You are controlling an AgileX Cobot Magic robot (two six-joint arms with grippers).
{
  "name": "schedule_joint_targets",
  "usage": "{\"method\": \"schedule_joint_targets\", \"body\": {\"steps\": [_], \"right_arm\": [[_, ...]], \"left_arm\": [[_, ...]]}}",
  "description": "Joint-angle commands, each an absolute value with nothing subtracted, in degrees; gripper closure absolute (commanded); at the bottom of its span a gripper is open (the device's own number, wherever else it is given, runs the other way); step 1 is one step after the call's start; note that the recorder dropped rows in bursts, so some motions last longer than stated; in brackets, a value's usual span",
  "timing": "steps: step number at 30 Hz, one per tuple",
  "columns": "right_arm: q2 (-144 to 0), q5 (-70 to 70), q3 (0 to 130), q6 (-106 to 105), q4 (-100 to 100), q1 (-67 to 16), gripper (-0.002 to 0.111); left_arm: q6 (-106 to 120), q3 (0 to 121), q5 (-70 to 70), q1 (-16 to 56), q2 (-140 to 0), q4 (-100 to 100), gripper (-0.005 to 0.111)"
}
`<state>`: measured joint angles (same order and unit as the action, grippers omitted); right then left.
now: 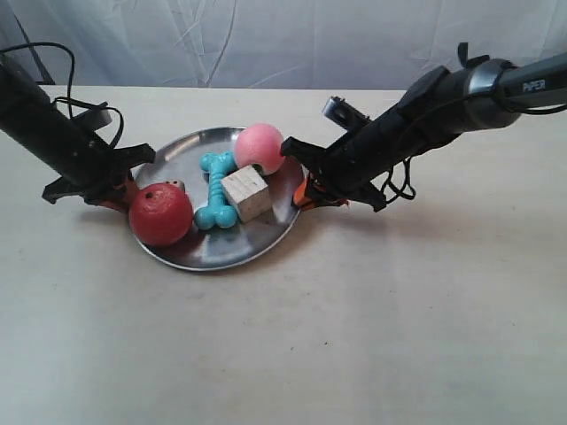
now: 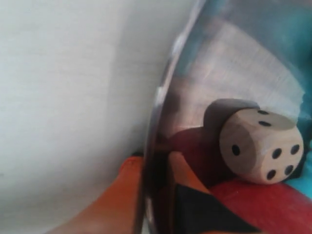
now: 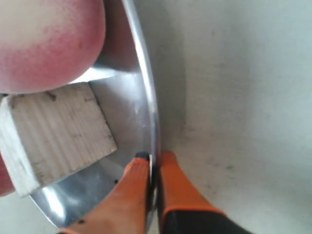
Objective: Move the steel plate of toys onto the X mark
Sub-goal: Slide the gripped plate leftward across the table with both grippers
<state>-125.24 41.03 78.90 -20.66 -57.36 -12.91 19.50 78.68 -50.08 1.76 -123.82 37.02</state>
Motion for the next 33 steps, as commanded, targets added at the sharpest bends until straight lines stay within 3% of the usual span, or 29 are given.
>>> {"method": "schedule_joint_targets", "body": {"steps": [1,12,14,18,20,27,33], "right_arm": [[-126.7,44.8,81.2,-22.0,-60.7,-17.1,0.109],[-129.6,41.7,82.1,-20.8,-57.0,-18.3,0.109],[-129.6,41.6,82.1,-20.8,-56.9,-18.3,0.101],[-129.6,41.2,82.1,-20.8,-56.9,-18.3,0.069],[-129.6,41.2,82.1,-20.8,-56.9,-18.3,0.060],[-129.2,42.8,82.1,-18.3,-51.8,-18.0,0.063],[-128.3,43.7,82.1,-16.2,-47.3,-17.7,0.063]], "left_arm": [[19.5,75.3,-50.3,-0.6,-122.6,36.5,0.107],[20.8,72.3,-48.9,-3.4,-122.6,38.1,0.107],[22.4,72.3,-48.9,-3.4,-122.6,38.6,0.107],[27.2,72.3,-48.9,-3.4,-122.6,42.3,0.103],[27.3,72.3,-48.9,-3.4,-122.6,41.9,0.099],[27.0,72.3,-48.6,-4.6,-122.6,39.6,0.080],[25.4,72.3,-48.7,-6.8,-122.6,37.5,0.074]]}}
